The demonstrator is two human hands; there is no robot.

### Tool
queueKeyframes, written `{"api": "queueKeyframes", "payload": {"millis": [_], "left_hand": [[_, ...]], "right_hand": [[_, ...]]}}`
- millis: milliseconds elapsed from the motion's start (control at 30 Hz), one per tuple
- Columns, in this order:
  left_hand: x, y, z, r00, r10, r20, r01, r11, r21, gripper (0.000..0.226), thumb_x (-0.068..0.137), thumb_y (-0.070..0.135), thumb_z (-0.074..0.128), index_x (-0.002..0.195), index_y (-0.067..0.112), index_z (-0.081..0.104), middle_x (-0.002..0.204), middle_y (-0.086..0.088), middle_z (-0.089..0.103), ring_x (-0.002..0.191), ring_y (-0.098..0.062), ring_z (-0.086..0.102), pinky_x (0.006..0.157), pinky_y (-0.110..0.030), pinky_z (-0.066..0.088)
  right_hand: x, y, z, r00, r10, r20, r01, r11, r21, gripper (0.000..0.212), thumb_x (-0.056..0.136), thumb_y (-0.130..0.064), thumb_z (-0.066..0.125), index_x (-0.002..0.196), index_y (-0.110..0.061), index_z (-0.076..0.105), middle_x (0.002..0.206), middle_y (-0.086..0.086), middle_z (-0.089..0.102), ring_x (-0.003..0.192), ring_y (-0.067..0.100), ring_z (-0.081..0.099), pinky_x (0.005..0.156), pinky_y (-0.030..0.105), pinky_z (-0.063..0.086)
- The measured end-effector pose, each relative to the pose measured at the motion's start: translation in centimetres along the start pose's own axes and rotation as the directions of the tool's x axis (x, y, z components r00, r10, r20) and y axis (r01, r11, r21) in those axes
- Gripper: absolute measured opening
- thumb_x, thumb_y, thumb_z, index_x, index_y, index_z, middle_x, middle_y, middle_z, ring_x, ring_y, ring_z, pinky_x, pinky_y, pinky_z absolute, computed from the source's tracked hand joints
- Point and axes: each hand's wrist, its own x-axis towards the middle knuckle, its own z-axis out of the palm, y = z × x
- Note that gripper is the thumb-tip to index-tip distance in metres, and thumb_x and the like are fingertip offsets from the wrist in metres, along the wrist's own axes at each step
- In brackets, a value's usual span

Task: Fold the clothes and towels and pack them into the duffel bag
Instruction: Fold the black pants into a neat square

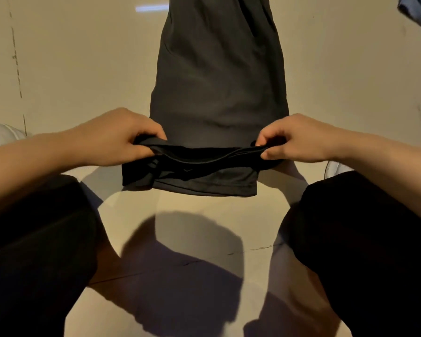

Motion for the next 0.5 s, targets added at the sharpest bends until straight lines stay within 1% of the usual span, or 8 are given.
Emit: {"api": "queueKeyframes", "payload": {"millis": [33, 100, 167, 233, 300, 367, 433, 500], "left_hand": [[0.1, 0.0, -0.5, 0.999, -0.039, 0.033, 0.042, 0.994, -0.104, 0.016, 0.076, 0.036, 0.057, 0.086, 0.031, 0.069, 0.078, 0.018, 0.067, 0.078, 0.001, 0.062, 0.059, -0.006, 0.039], [-0.1, 0.1, -1.0, 0.994, -0.027, 0.107, 0.04, 0.992, -0.118, 0.009, 0.076, 0.039, 0.064, 0.084, 0.037, 0.068, 0.085, 0.02, 0.067, 0.082, 0.002, 0.061, 0.062, -0.007, 0.041], [-0.4, 0.6, -0.5, 0.962, 0.011, 0.272, -0.025, 0.999, 0.048, 0.037, 0.07, 0.064, 0.05, 0.095, 0.042, 0.067, 0.094, 0.021, 0.064, 0.088, 0.005, 0.058, 0.072, -0.013, 0.043], [-0.4, 1.3, 1.6, 0.867, -0.035, 0.496, -0.134, 0.944, 0.302, 0.063, 0.068, 0.078, 0.037, 0.116, 0.044, 0.06, 0.114, 0.024, 0.053, 0.105, 0.003, 0.049, 0.087, -0.021, 0.043], [-0.2, 1.8, 3.6, 0.804, -0.093, 0.588, -0.216, 0.875, 0.433, 0.061, 0.078, 0.076, 0.041, 0.128, 0.043, 0.052, 0.125, 0.023, 0.045, 0.115, -0.001, 0.042, 0.094, -0.024, 0.04], [0.1, 2.6, 4.0, 0.868, -0.02, 0.496, -0.208, 0.892, 0.401, 0.055, 0.084, 0.071, 0.038, 0.127, 0.039, 0.054, 0.124, 0.02, 0.049, 0.114, -0.005, 0.047, 0.091, -0.029, 0.045], [0.1, 2.5, 4.1, 0.973, 0.125, 0.194, -0.181, 0.937, 0.301, 0.056, 0.085, 0.065, 0.034, 0.117, 0.03, 0.064, 0.116, 0.01, 0.058, 0.103, -0.015, 0.057, 0.081, -0.035, 0.051], [0.3, 1.8, 4.1, 0.985, 0.17, -0.037, -0.15, 0.937, 0.315, 0.051, 0.087, 0.054, 0.04, 0.113, 0.019, 0.066, 0.114, -0.003, 0.06, 0.098, -0.026, 0.059, 0.08, -0.041, 0.052]], "right_hand": [[-0.3, -0.2, -0.6, 1.0, 0.01, 0.011, -0.011, 0.998, 0.059, 0.009, 0.085, -0.016, 0.069, 0.086, -0.025, 0.072, 0.08, -0.011, 0.067, 0.074, 0.003, 0.059, 0.068, 0.021, 0.045], [-0.7, -0.7, -0.8, 0.999, -0.02, 0.038, 0.017, 0.996, 0.09, 0.009, 0.083, -0.016, 0.071, 0.086, -0.024, 0.073, 0.08, -0.01, 0.067, 0.074, 0.002, 0.059, 0.07, 0.023, 0.046], [-0.7, -1.1, 0.5, 0.992, -0.058, 0.111, 0.067, 0.995, -0.079, 0.01, 0.084, -0.02, 0.07, 0.093, -0.025, 0.072, 0.088, -0.011, 0.066, 0.081, 0.003, 0.059, 0.075, 0.027, 0.047], [-0.5, -1.1, 2.6, 0.964, -0.024, 0.267, 0.118, 0.931, -0.344, 0.019, 0.086, -0.029, 0.065, 0.106, -0.029, 0.069, 0.102, -0.008, 0.061, 0.095, 0.01, 0.058, 0.084, 0.032, 0.047], [-0.4, -0.8, 3.6, 0.964, 0.013, 0.267, 0.096, 0.915, -0.391, 0.019, 0.089, -0.037, 0.06, 0.105, -0.028, 0.067, 0.103, -0.005, 0.062, 0.096, 0.016, 0.059, 0.085, 0.035, 0.048], [-0.3, -0.4, 2.8, 0.996, 0.077, -0.043, -0.085, 0.968, -0.238, 0.02, 0.092, -0.039, 0.057, 0.098, -0.021, 0.064, 0.093, -0.001, 0.064, 0.089, 0.022, 0.06, 0.077, 0.034, 0.048], [0.2, 0.7, 1.5, 0.888, 0.295, -0.353, -0.316, 0.949, -0.004, 0.023, 0.093, -0.039, 0.058, 0.101, -0.018, 0.055, 0.094, 0.001, 0.058, 0.086, 0.023, 0.056, 0.072, 0.033, 0.044], [0.6, 1.7, 0.7, 0.774, 0.53, -0.346, -0.471, 0.848, 0.244, 0.034, 0.09, -0.04, 0.063, 0.11, -0.016, 0.049, 0.101, 0.002, 0.054, 0.089, 0.023, 0.055, 0.073, 0.035, 0.045]]}}
